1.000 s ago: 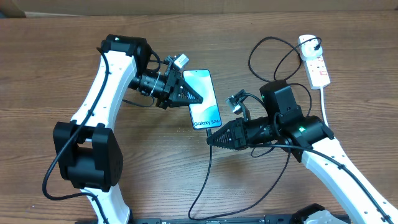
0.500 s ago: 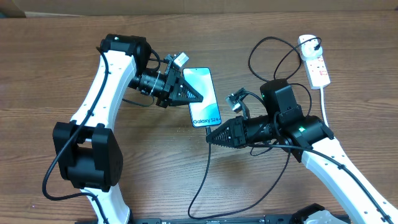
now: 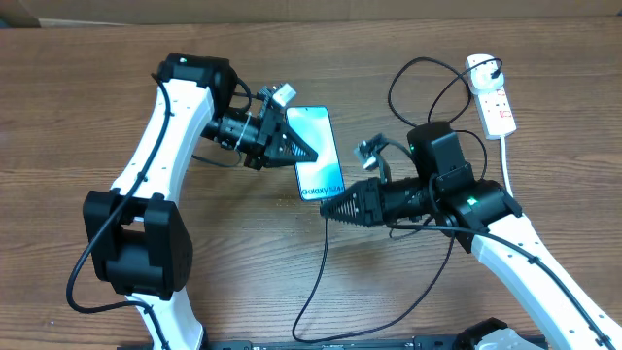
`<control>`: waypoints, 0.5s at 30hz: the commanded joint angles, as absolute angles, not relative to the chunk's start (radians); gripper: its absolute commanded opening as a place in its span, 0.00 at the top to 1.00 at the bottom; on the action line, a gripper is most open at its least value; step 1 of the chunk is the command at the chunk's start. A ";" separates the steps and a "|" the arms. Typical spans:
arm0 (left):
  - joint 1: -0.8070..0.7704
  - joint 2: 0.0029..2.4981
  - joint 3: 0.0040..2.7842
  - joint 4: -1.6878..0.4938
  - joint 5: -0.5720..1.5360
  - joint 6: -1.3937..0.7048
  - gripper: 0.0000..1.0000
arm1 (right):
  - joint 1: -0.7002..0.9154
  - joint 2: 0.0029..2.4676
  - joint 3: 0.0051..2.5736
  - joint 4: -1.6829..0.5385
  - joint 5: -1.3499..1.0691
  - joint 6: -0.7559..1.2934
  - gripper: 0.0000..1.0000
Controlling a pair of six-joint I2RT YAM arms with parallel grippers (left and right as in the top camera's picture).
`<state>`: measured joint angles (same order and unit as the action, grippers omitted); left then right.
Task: Plug charger to phone and switch on socket
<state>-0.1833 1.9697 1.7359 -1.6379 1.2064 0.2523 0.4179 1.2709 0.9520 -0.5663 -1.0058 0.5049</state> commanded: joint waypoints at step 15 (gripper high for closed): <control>-0.173 1.969 1.740 -1.418 1.223 0.060 0.96 | 0.410 1.271 0.979 -0.618 -0.920 0.509 0.04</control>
